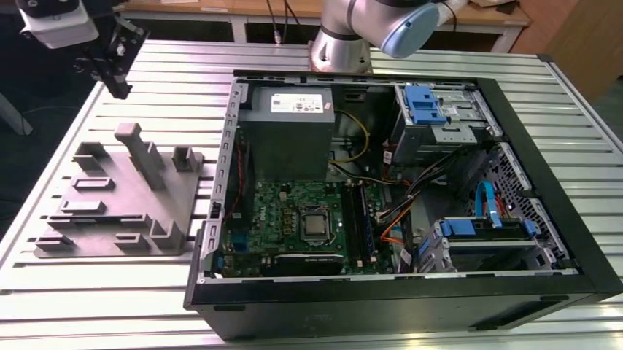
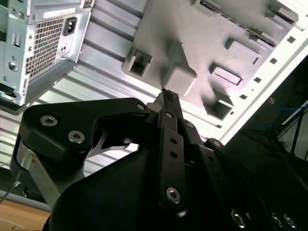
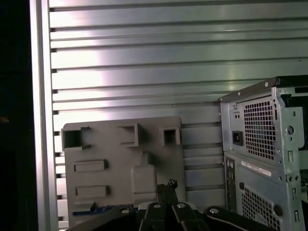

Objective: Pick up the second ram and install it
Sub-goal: 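Reach for the second ram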

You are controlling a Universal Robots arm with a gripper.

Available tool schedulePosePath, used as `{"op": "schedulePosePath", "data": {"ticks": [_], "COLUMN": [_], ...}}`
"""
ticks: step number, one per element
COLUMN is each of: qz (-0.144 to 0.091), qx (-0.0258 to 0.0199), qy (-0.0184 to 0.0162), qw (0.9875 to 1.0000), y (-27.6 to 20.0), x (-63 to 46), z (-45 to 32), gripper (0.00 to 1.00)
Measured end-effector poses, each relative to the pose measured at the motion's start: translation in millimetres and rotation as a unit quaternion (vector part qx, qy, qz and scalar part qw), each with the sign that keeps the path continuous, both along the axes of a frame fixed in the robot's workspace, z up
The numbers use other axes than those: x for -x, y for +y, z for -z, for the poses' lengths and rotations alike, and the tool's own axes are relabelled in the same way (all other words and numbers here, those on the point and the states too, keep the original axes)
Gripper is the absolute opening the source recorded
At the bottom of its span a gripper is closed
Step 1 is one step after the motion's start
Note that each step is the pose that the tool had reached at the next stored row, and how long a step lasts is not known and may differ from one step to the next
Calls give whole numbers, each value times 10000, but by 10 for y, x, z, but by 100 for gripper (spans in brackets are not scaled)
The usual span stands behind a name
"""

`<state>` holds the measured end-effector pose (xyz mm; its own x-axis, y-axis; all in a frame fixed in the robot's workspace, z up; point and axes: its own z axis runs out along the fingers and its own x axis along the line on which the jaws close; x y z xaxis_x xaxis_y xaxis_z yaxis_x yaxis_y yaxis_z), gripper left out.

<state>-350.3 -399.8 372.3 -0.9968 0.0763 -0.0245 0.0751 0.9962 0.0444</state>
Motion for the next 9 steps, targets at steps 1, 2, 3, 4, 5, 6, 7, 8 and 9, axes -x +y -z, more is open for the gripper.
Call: {"op": "schedulePosePath", "data": {"ticks": [1, 2, 3, 4, 5, 6, 7, 8, 9], "qz": [0, 0, 0, 0, 0, 0, 0, -1, -1], "qx": [0, 1, 0, 0, 0, 0, 0, 0, 0], "qy": [0, 1, 0, 0, 0, 0, 0, 0, 0], "qw": [10000, 10000, 10000, 10000, 10000, 10000, 10000, 10000, 10000], "y": [-4, -9, -15, -19, -22, -25, -31, -38, -40], "x": [25, 49, 71, 90, 105, 117, 130, 141, 149], "z": [7, 14, 22, 29, 35, 41, 48, 54, 58], "gripper": [7, 7, 7, 7, 7, 7, 7, 7, 7]}}
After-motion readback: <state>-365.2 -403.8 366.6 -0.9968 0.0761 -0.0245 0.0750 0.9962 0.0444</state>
